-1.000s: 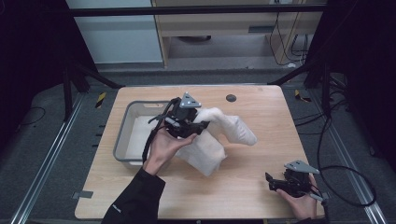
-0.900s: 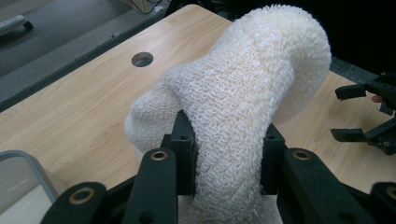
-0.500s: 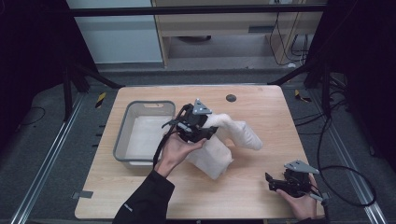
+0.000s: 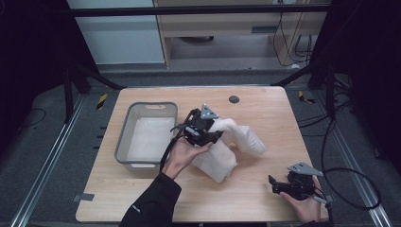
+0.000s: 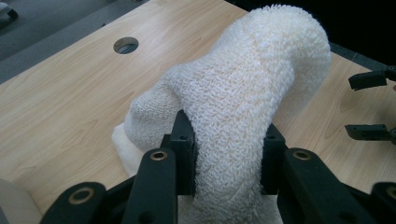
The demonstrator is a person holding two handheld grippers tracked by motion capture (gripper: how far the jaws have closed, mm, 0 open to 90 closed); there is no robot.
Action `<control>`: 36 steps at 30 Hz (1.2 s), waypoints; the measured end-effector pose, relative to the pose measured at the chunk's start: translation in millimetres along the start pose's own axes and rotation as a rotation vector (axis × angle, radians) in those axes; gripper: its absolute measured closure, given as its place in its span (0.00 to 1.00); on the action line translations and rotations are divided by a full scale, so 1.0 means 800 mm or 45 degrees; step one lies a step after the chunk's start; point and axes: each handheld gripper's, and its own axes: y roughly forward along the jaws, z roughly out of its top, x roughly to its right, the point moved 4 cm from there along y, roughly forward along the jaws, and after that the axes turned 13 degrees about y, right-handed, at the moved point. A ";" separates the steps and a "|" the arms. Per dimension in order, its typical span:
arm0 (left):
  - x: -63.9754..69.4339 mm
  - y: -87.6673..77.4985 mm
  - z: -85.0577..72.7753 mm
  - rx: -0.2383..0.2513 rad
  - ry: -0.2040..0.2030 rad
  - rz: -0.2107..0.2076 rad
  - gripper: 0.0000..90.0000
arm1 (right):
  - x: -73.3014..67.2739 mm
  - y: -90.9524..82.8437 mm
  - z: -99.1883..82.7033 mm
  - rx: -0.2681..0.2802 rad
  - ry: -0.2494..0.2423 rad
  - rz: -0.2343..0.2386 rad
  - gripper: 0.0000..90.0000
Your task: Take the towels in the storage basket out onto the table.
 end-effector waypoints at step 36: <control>0.012 0.046 -0.035 -0.055 -0.028 -0.046 0.71 | 0.000 0.002 -0.001 -0.012 -0.018 -0.005 0.09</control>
